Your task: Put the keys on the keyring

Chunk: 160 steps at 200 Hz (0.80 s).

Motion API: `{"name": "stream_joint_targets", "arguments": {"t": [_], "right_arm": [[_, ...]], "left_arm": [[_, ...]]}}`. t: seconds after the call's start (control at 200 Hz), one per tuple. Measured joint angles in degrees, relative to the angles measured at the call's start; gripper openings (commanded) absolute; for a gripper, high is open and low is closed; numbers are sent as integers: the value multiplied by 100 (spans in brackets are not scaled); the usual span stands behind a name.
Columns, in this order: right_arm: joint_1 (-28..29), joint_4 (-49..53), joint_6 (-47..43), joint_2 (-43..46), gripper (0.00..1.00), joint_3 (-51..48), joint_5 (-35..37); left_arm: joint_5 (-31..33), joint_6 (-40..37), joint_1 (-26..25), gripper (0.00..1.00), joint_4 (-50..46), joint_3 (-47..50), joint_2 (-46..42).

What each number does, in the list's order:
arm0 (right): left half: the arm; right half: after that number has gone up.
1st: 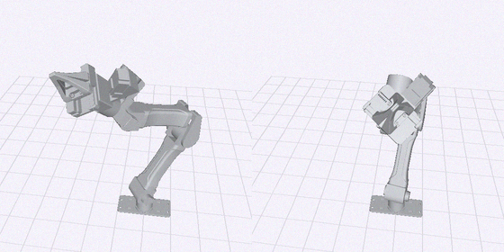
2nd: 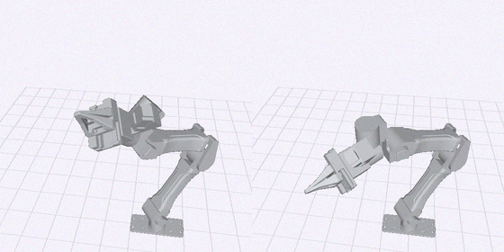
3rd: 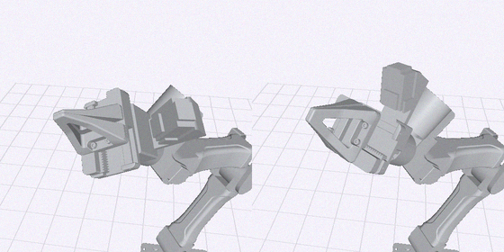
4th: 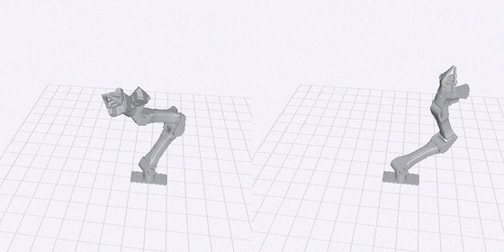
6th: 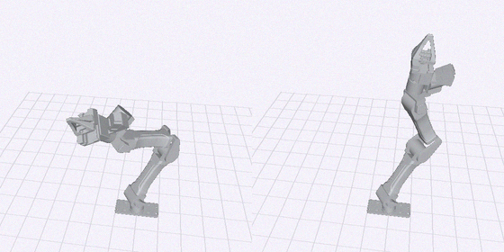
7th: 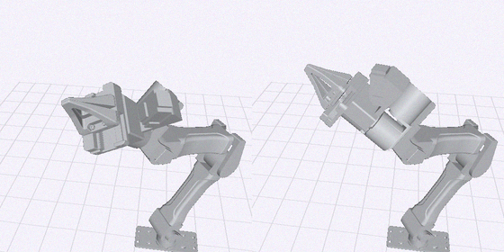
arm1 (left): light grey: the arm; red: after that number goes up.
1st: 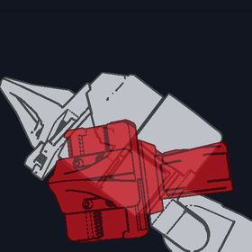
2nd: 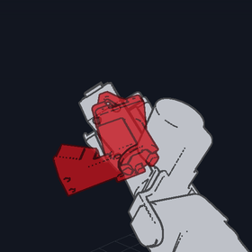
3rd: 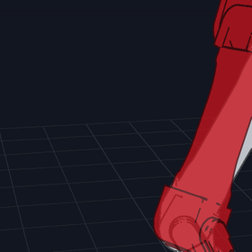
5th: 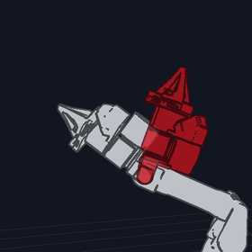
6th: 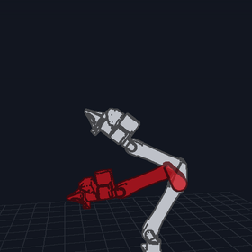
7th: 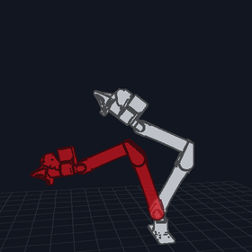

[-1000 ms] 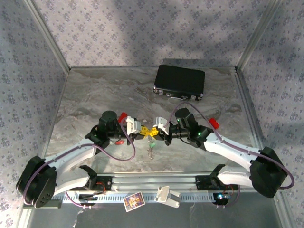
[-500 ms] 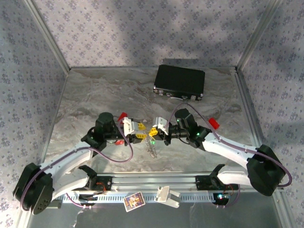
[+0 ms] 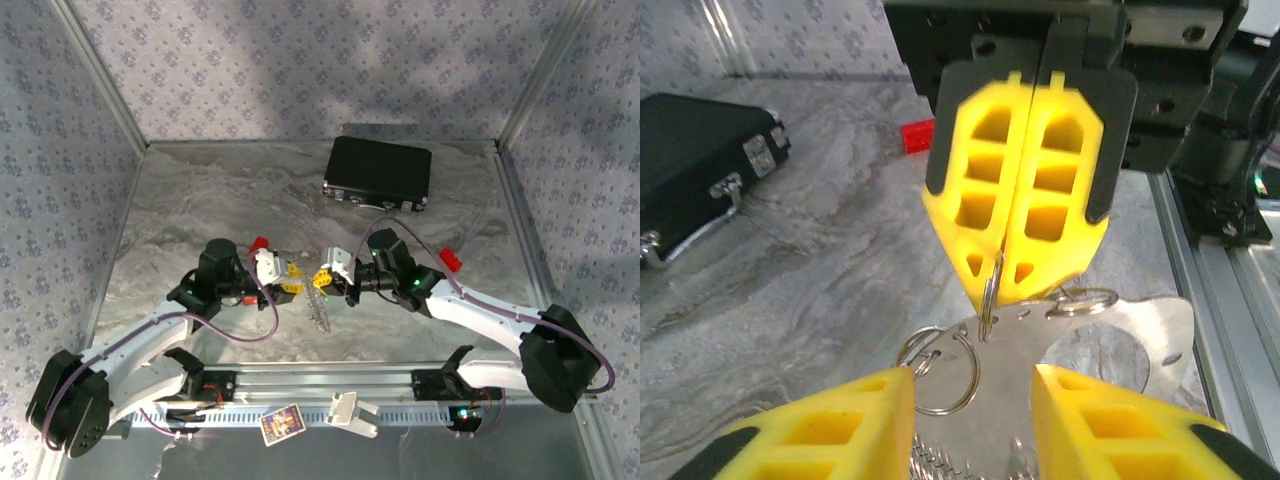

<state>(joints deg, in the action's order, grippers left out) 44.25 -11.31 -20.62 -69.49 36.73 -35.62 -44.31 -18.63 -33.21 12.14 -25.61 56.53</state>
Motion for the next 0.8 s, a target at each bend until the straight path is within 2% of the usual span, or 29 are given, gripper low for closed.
{"name": "stream_joint_targets", "arguments": {"t": [0.13, 0.54, 0.66, 0.8], "right_arm": [[68, 72, -48, 0, 0, 33, 0], [262, 553, -304, -92, 0, 350, 203], [273, 612, -334, -92, 0, 374, 275], [291, 673, -348, -94, 0, 407, 315]], "left_arm": [[-94, -26, 0, 25, -52, -72, 136], [-319, -129, -28, 19, -321, -310, 219], [-350, -155, -28, 10, -363, -323, 219], [-393, -236, -28, 9, -431, -343, 214]]}}
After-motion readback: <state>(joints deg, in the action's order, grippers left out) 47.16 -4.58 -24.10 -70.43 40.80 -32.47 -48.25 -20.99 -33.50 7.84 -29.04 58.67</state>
